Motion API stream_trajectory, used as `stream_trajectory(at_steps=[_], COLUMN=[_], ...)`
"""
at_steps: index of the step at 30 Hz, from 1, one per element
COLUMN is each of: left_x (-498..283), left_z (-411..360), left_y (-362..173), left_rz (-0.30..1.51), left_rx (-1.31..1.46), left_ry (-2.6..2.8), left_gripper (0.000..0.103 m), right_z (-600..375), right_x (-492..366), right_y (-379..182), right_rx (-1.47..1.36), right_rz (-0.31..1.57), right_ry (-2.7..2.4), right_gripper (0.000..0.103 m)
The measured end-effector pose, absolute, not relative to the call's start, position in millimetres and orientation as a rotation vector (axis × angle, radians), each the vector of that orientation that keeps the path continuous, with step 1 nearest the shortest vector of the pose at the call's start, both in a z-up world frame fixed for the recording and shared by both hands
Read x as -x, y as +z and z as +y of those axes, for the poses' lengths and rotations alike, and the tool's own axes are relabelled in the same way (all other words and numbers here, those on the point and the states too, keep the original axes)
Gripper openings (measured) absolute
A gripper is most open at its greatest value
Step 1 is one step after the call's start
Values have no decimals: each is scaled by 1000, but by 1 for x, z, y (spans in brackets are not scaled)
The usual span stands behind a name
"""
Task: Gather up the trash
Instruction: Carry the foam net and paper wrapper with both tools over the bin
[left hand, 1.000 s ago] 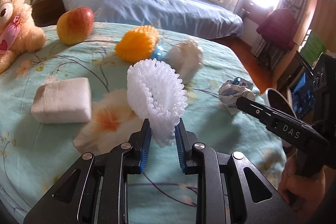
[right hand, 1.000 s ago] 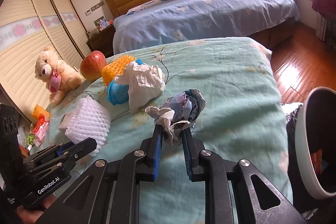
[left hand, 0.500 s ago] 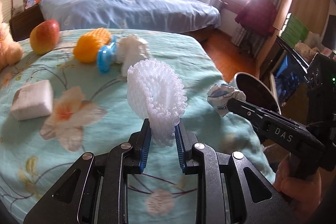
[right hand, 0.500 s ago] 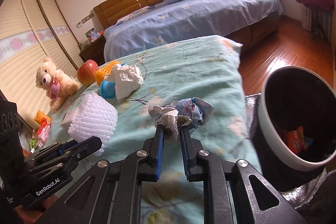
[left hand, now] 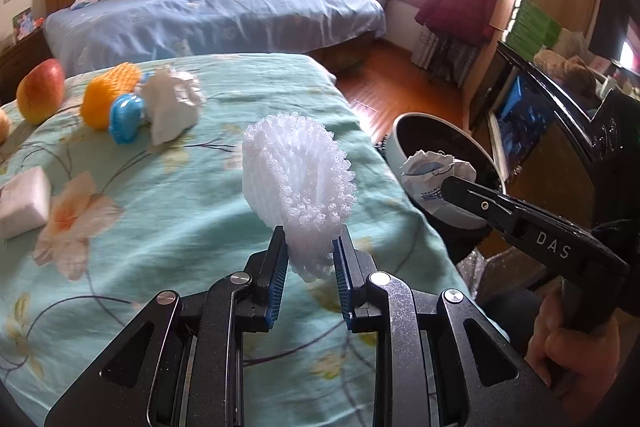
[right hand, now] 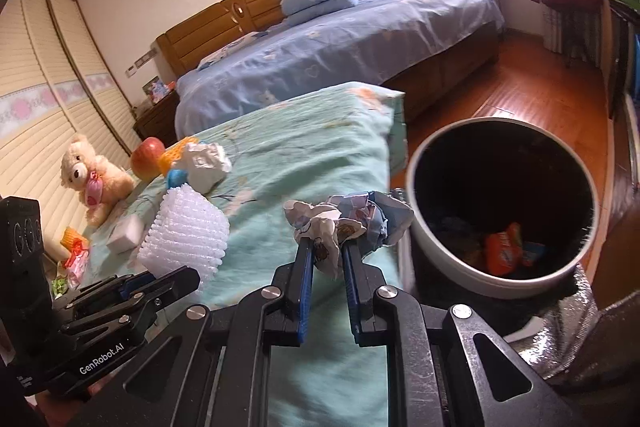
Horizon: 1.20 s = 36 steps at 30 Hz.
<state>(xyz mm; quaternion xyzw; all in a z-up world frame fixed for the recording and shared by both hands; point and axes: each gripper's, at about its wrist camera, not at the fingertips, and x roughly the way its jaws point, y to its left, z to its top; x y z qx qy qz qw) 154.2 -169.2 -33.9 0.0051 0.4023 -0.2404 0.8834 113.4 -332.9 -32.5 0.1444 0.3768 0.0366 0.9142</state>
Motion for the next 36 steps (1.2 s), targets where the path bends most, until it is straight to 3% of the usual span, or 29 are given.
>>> stream_trajectory(at_steps=[36], left_x=[-151], left_z=[-256], left_y=[-27], left_rz=[827], left_rx=[-114], left_ry=[-611], left_gripper=[21], right_z=[-418], right_x=[-98], right_y=[-33], right_rx=[-357], right_rz=[749], right_ry=[-67], right_gripper=[15])
